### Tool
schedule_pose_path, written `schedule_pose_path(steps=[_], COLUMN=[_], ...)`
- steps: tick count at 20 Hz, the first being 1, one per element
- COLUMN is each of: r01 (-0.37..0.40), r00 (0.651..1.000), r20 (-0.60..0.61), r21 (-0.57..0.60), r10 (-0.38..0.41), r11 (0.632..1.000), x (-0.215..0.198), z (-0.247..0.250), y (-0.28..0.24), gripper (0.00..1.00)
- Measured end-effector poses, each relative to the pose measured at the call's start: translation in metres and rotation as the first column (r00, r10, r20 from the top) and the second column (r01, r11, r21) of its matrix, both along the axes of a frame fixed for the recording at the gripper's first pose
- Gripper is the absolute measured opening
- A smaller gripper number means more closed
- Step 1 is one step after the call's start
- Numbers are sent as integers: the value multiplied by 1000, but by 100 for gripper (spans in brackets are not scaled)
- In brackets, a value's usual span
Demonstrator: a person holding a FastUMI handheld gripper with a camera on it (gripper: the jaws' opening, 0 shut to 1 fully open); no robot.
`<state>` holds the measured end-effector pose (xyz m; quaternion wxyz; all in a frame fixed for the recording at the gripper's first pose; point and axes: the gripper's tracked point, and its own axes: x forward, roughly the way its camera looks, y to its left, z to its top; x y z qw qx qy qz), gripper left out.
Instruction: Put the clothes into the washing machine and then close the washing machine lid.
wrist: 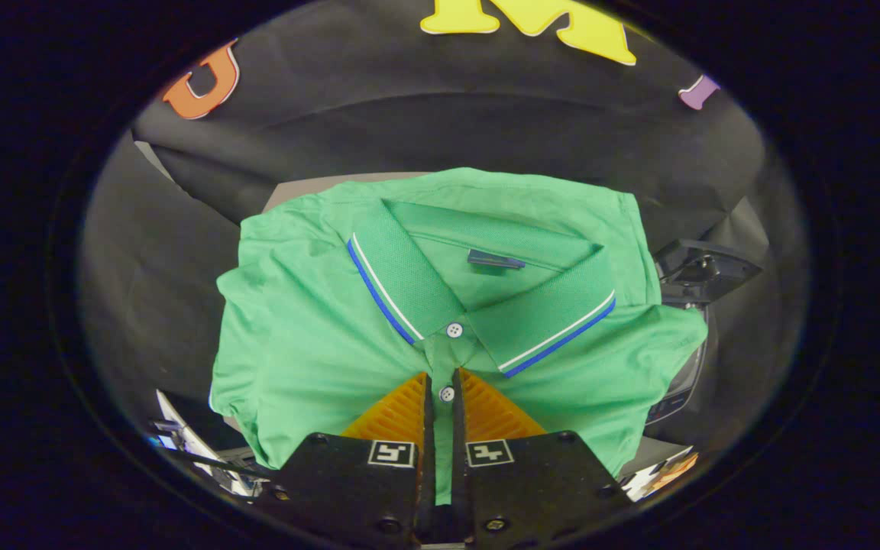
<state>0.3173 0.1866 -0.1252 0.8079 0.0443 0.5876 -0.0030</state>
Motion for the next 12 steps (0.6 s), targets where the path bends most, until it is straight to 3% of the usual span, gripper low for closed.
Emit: schedule_pose_path(steps=[4,12], r01=[19,1], r00=[999,999], r20=[-31,43], r21=[70,110], r10=[-17,-6], r11=[997,994], x=[1,3], z=[4,39], y=[-2,0], gripper=[7,7])
